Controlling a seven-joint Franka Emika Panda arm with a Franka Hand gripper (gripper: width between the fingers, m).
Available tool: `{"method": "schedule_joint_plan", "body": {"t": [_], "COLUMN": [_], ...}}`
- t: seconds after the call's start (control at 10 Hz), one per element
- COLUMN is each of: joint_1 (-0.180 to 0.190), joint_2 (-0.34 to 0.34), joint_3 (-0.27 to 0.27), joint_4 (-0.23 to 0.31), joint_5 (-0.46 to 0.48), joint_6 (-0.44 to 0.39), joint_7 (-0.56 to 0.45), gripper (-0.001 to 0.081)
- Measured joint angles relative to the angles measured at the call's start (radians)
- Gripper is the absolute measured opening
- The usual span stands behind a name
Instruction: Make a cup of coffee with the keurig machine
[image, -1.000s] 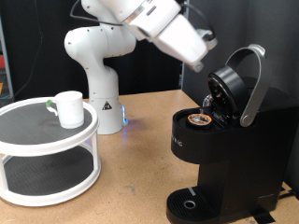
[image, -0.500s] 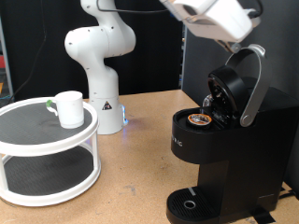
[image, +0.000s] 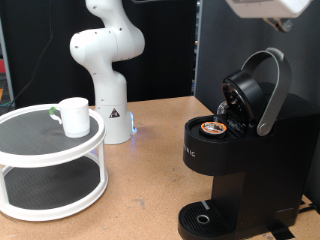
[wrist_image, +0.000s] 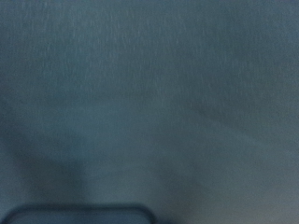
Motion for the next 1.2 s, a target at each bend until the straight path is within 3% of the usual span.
{"method": "schedule_joint_plan", "body": {"t": [0.4, 1.2], "joint_1": [0.018, -0.035], "joint_2": [0.015, 0.041], "joint_3": [0.086, 0.067], "joint_4": [0.035, -0.006], "joint_5": [-0.114, -0.227], "joint_6": [0.013, 0.017], "joint_7": [0.162, 0.154], "gripper": [0.0001, 0.0001]}}
